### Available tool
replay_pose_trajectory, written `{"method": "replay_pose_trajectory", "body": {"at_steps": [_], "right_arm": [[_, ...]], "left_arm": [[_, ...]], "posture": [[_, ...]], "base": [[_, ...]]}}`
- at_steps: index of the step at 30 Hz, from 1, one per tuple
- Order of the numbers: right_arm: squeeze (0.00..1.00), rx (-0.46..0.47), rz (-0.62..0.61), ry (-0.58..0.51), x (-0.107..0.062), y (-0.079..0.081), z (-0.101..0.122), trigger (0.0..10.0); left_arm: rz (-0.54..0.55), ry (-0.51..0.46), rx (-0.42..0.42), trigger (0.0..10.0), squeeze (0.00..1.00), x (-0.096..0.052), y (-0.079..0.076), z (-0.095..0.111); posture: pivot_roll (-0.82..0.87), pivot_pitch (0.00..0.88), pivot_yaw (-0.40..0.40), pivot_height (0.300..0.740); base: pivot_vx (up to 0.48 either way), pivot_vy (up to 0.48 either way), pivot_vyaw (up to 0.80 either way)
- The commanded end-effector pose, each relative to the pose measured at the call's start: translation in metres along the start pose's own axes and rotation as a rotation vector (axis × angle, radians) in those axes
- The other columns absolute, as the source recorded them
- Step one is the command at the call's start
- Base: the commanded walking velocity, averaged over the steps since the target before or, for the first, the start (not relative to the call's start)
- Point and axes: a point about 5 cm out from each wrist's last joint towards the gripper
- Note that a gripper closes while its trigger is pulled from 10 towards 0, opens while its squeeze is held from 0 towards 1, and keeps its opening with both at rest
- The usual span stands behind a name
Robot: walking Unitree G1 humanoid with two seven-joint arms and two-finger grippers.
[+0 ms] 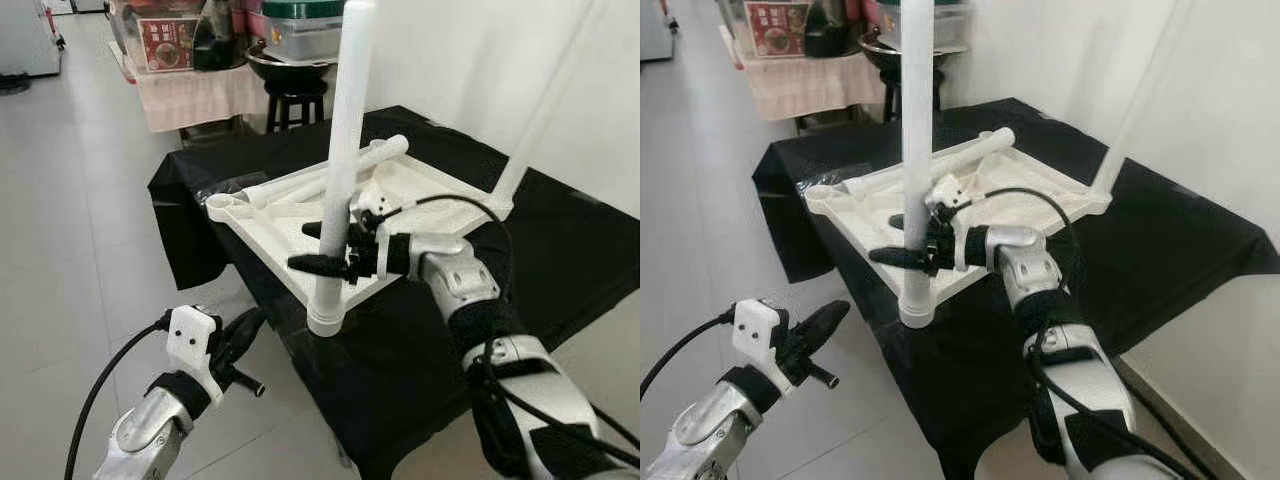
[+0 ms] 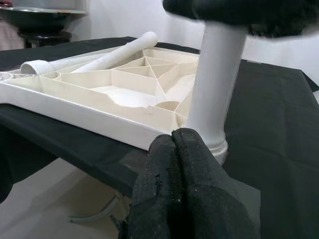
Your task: Building children table
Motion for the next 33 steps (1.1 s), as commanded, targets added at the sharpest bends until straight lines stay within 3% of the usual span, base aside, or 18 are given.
{"method": "replay_pose_trajectory", "body": {"at_steps": [1,8,12,15,17,18,19,20,21,22,23,24,25,30,31,33], "right_arm": [[0.0,-0.006,0.037,-0.021,0.005,0.003,0.002,0.0],[0.0,0.011,0.063,-0.019,-0.004,-0.003,0.0,0.0],[0.0,-0.011,-0.007,0.009,-0.014,-0.008,-0.008,0.0],[0.0,-0.034,-0.152,0.061,-0.021,-0.012,-0.021,0.0],[0.0,0.048,-0.48,0.085,-0.022,-0.012,-0.047,0.0],[0.0,0.048,-0.48,0.085,-0.022,-0.012,-0.047,0.0],[0.0,0.13,-0.729,0.057,-0.022,-0.011,-0.059,0.0],[0.0,0.13,-0.729,0.057,-0.022,-0.011,-0.059,0.0],[0.0,0.295,-0.903,0.085,-0.015,0.023,-0.093,0.0],[0.0,0.295,-0.903,0.085,-0.015,0.023,-0.093,0.0],[0.0,0.318,-0.892,0.128,-0.011,0.034,-0.099,0.0],[0.0,0.262,-0.884,0.143,-0.009,0.037,-0.096,0.0],[0.0,0.217,-0.909,0.129,-0.01,0.032,-0.089,0.0],[0.0,0.218,-0.995,0.094,-0.014,0.014,-0.081,0.0],[0.0,0.214,-0.981,0.106,-0.01,0.014,-0.08,3.6],[0.0,0.214,-0.981,0.106,-0.01,0.014,-0.08,3.6]], "left_arm": [[-0.006,0.005,0.004,10.0,0.0,-0.001,-0.002,0.0],[-0.004,0.006,0.004,10.0,0.0,-0.002,-0.002,0.002],[-0.003,0.005,0.003,10.0,0.0,-0.002,-0.001,0.002],[-0.001,0.003,0.002,10.0,0.0,-0.002,0.0,0.002],[0.002,0.002,0.004,10.0,0.0,-0.001,0.001,0.001],[0.002,0.002,0.004,10.0,0.0,-0.001,0.001,0.001],[0.003,0.002,0.005,10.0,0.0,-0.001,0.003,0.001],[0.003,0.002,0.005,10.0,0.0,-0.001,0.003,0.001],[0.001,0.004,0.01,10.0,0.0,0.001,0.006,0.001],[0.001,0.004,0.01,10.0,0.0,0.001,0.006,0.001],[-0.001,0.006,0.012,10.0,0.0,0.002,0.007,0.0],[-0.002,0.008,0.014,10.0,0.0,0.003,0.008,0.0],[-0.002,0.01,0.015,10.0,0.0,0.003,0.009,-0.001],[-0.007,0.011,0.014,10.0,0.0,0.005,0.01,-0.001],[0.003,0.008,0.017,10.0,0.0,0.005,0.01,-0.001],[0.003,0.008,0.017,10.0,0.0,0.005,0.01,-0.001]], "posture": [[0.09,0.0,-0.075,0.74],[0.08,0.0,-0.07,0.74],[0.08,0.0,-0.071,0.74],[0.07,0.0,-0.072,0.74],[0.06,0.0,-0.073,0.74],[0.06,0.0,-0.073,0.74],[0.05,0.0,-0.067,0.74],[0.05,0.0,-0.067,0.74],[0.04,0.0,-0.054,0.74],[0.04,0.0,-0.054,0.74],[0.04,0.0,-0.052,0.74],[0.03,0.0,-0.042,0.74],[0.02,0.0,-0.04,0.74],[0.04,0.0,-0.063,0.74],[0.05,0.0,-0.067,0.74],[0.05,0.0,-0.067,0.74]], "base": [[0.0,0.0,0.0],[0.0,0.0,0.0],[0.0,0.0,0.0],[0.0,0.0,0.0],[0.0,0.0,0.0],[0.0,0.0,0.0],[0.0,0.0,0.0],[0.0,0.0,0.0],[0.0,0.0,0.0],[0.0,0.0,0.0],[0.0,0.0,0.0],[0.0,0.0,0.0],[0.0,0.0,0.0],[0.0,0.0,0.0],[0.0,0.0,0.0],[0.0,0.0,0.0]]}}
Point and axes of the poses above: a point about 5 cm out from each wrist's last joint towards the gripper, its own x axis pointing out of the wrist towards the gripper, its own z axis along the axis of the wrist's last joint, y = z × x, and after that the axes turned 2 degrees about x, right-handed
